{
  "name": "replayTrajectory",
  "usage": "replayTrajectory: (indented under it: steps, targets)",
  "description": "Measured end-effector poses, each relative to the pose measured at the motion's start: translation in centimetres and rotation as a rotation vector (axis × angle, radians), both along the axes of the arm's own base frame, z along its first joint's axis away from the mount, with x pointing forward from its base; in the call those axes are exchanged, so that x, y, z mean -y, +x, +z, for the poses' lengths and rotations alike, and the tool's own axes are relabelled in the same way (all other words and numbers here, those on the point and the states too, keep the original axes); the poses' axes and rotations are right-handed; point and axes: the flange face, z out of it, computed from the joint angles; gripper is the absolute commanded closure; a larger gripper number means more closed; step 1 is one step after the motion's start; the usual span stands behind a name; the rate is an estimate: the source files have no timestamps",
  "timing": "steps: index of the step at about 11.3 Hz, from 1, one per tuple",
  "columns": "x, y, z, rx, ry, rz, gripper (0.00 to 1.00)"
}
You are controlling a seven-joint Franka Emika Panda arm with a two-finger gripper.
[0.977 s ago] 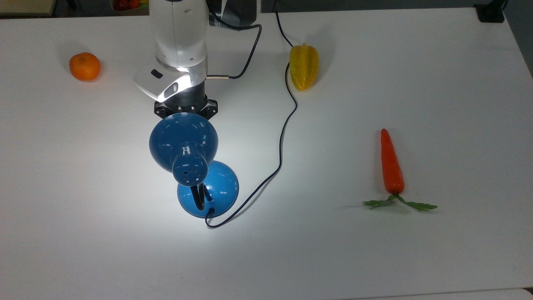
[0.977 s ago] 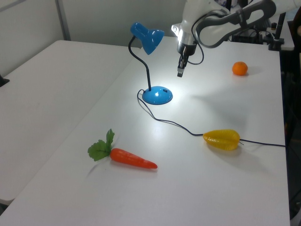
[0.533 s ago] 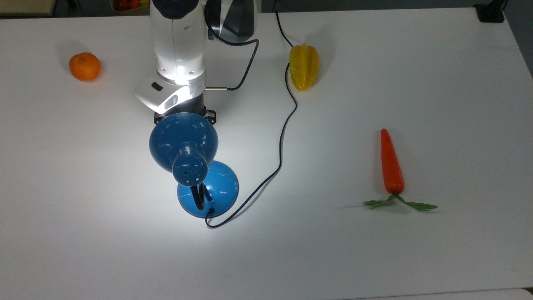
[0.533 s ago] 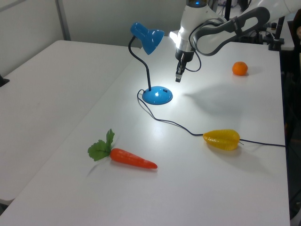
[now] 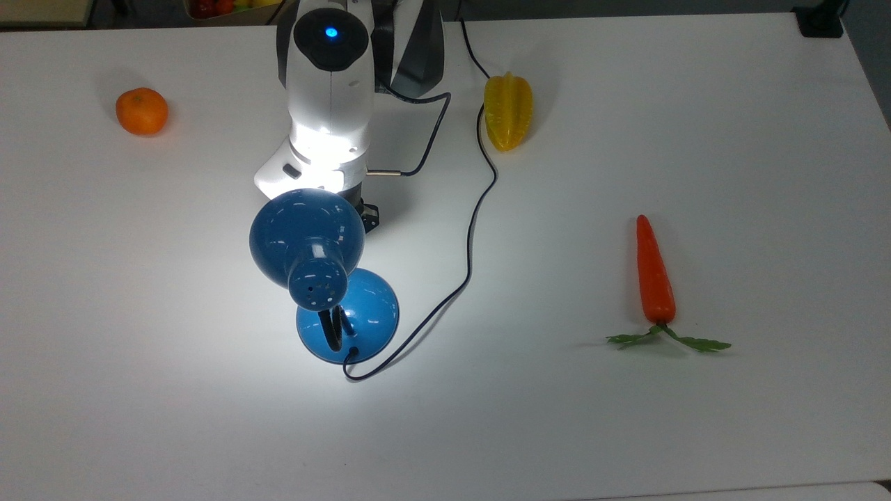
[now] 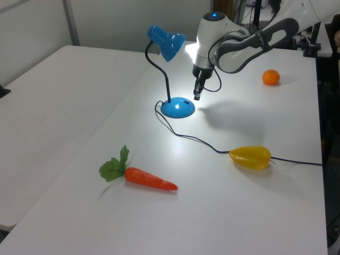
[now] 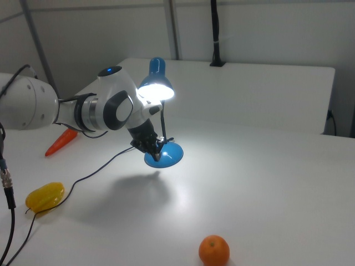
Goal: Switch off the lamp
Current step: 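Lower the gripper onto the switch on the lamp base and press it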
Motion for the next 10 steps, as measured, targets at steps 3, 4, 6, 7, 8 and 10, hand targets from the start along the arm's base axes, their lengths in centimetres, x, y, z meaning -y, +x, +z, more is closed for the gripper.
replayTrajectory:
  steps: [3, 4, 6, 7, 8, 10]
  targets:
    - [-0.1, 0.5, -0.1, 0.054, 0.01, 0.005, 1.0]
    - [-0.1, 0.6, -0.4, 0.066, 0.013, 0.008, 1.0]
    - [-0.2, 0.7, -1.1, 0.066, 0.014, 0.009, 1.0]
    - [-0.2, 0.7, -1.1, 0.065, 0.014, 0.009, 1.0]
    - [-0.2, 0.7, -1.2, 0.065, 0.014, 0.009, 1.0]
    - [-0.2, 0.7, -1.1, 0.067, 0.014, 0.01, 1.0]
